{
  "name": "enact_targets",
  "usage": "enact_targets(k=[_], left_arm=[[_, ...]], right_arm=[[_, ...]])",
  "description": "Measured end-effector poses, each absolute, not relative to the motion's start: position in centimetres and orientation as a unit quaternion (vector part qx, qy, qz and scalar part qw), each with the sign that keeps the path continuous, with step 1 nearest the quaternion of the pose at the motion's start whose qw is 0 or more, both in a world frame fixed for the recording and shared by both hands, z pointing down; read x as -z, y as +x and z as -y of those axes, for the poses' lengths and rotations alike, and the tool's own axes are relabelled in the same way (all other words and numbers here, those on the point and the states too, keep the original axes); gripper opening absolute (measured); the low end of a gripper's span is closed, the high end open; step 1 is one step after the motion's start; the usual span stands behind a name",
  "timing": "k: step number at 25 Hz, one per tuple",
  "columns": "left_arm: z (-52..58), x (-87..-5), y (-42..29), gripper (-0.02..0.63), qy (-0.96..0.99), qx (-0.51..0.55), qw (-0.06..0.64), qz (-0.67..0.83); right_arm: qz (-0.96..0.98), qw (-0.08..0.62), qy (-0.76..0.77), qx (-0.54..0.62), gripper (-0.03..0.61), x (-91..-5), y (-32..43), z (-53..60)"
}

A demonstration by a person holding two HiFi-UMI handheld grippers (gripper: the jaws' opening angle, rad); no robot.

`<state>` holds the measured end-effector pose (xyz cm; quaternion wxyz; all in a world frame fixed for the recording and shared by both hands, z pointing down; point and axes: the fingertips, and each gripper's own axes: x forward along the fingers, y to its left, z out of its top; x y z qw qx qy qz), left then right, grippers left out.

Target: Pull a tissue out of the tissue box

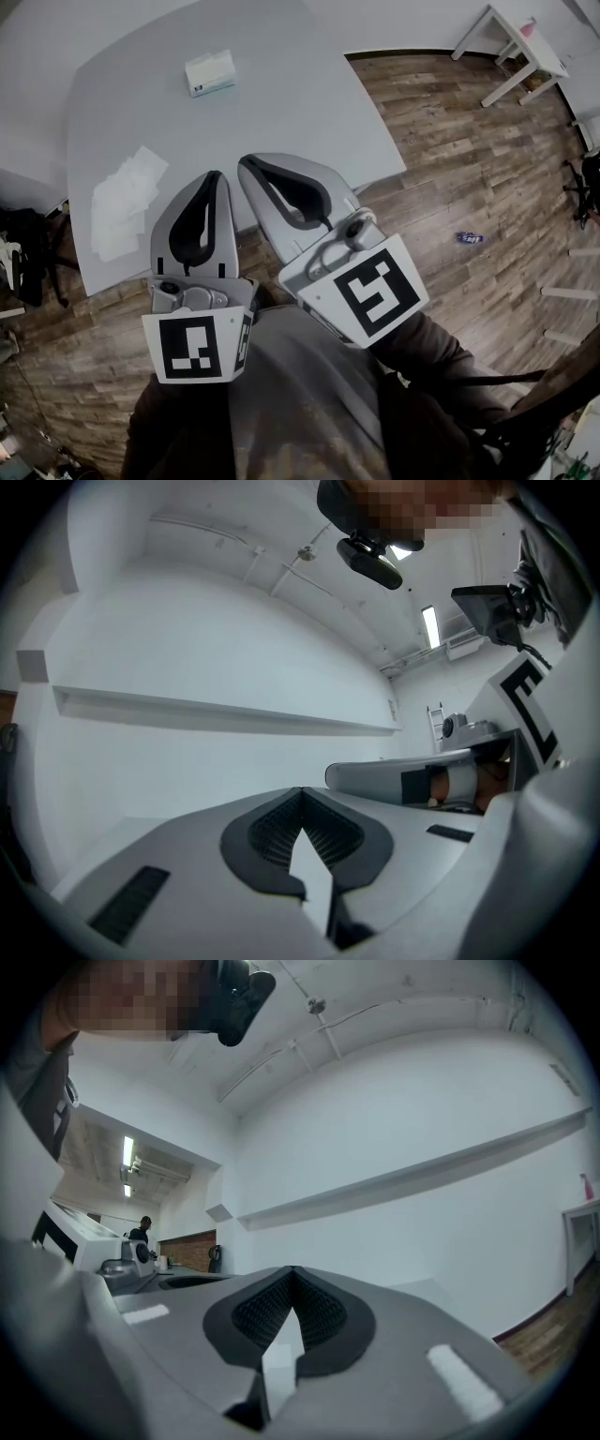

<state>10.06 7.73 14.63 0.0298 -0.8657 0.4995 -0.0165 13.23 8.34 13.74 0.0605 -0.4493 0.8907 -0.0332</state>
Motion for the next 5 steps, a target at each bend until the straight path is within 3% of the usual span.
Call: enact_targets(k=[5], left_arm=[[-8.03, -14.77, 9.66, 0.002, -0.860, 0.023, 0.032, -0.508]], right_arm=[[-0.894, 0.063, -0.443, 0.031, 0.001, -13.89, 12.99, -8.46]])
